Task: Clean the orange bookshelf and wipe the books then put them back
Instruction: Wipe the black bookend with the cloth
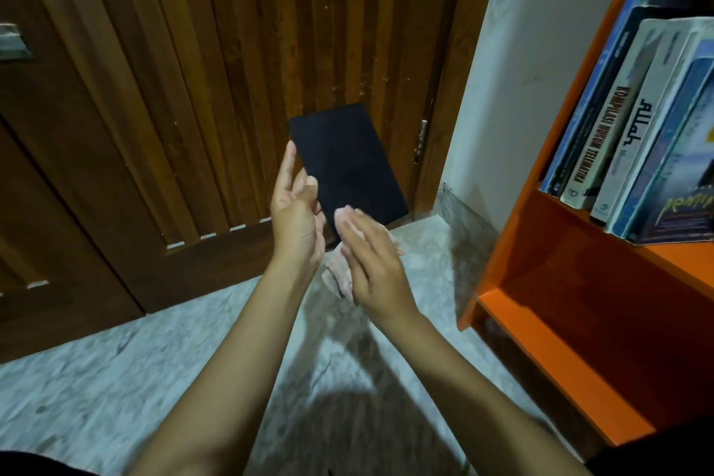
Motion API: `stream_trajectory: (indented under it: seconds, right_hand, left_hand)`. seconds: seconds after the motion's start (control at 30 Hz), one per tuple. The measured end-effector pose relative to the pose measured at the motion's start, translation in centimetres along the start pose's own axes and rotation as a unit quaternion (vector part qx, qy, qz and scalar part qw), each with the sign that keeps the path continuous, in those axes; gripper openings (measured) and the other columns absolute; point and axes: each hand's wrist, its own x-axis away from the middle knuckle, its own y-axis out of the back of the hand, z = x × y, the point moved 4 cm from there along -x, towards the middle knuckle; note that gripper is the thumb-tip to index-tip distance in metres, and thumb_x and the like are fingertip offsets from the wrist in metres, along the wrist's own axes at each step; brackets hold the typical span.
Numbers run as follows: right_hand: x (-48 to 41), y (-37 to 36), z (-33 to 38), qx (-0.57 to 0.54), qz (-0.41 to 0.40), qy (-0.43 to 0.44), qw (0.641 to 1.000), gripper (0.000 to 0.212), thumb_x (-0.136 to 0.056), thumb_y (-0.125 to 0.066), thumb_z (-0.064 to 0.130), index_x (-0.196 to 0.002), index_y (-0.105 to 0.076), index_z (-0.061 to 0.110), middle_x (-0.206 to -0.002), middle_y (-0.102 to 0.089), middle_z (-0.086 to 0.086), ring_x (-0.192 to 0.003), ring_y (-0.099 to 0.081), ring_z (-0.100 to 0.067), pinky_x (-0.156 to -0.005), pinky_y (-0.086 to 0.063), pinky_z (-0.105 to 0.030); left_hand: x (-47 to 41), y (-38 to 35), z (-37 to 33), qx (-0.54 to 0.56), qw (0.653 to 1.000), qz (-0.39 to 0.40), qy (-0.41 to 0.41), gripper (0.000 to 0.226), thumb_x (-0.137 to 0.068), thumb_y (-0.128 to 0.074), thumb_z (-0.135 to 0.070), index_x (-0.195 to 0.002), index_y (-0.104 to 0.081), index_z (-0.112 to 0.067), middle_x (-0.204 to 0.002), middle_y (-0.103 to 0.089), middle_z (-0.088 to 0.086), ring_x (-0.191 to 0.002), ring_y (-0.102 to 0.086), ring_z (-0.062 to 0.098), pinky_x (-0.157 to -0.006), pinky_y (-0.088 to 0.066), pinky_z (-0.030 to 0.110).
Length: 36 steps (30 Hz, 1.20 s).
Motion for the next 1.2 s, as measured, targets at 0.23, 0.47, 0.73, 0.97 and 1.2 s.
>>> stream_trajectory:
  seconds: [0.23,0.47,0.73,0.97,1.2]
  right_hand:
    - [0.7,2.5,-3.2,0.021,-0.054,-0.041,0.997,0.042,-0.092,-0.05,0.001,-0.134,-0.048,0.009,-0.142,-0.04,-0.014,-0.134,-0.037,-0.024,-0.11,-0.034,-0.034]
    - [-0.1,3.9,-3.2,-0.073,-0.122,-0.192,0.971,0.043,-0.095,-0.049,0.006,-0.134,-0.042,0.022,-0.137,-0.039,0.0,-0.128,-0.028,0.016,-0.103,-0.025,-0.003]
    - [-1.6,4.2,-3.1,-0.135,-0.129,-0.267,0.946,0.037,-0.095,-0.05,0.01,-0.131,-0.049,0.021,-0.125,-0.046,0.006,-0.113,-0.035,0.023,-0.09,-0.026,0.006]
    - [-2.3,4.6,-5.1,-0.103,-0.101,-0.338,0.93,0.034,-0.096,-0.05,0.016,-0.13,-0.055,0.018,-0.131,-0.052,-0.006,-0.114,-0.042,-0.002,-0.079,-0.023,0.012]
    - [-1.7,3.8,-3.9,-0.033,-0.093,-0.29,0.952,0.035,-0.098,-0.046,0.019,-0.132,-0.052,0.015,-0.143,-0.044,-0.004,-0.125,-0.035,-0.001,-0.093,-0.021,0.008]
  left_hand:
    - [-1.0,1.2,-1.0,0.005,1.0,-0.001,0.008,0.053,-0.097,-0.039,0.002,-0.143,-0.034,-0.025,-0.132,-0.057,0.002,-0.117,-0.058,0.022,-0.1,-0.046,0.044]
    - [-1.7,-0.2,-0.9,0.002,0.999,0.024,0.032,0.053,-0.097,-0.039,0.003,-0.144,-0.033,-0.021,-0.134,-0.054,0.006,-0.114,-0.06,0.021,-0.09,-0.053,0.032]
    - [-1.0,-0.2,0.4,-0.239,0.968,0.077,0.013,0.052,-0.098,-0.039,-0.037,-0.147,-0.023,-0.028,-0.154,-0.027,-0.002,-0.139,-0.03,0.018,-0.115,-0.028,0.041]
    - [0.7,0.3,2.1,-0.259,0.959,0.116,0.017,0.028,-0.101,-0.037,-0.03,-0.127,-0.047,-0.026,-0.105,-0.064,-0.003,-0.09,-0.063,0.004,-0.076,-0.052,0.017]
    - [1.0,0.4,2.6,-0.207,0.972,0.105,0.04,0.026,-0.1,-0.04,-0.029,-0.121,-0.053,-0.025,-0.099,-0.066,-0.001,-0.09,-0.065,0.013,-0.073,-0.054,0.029]
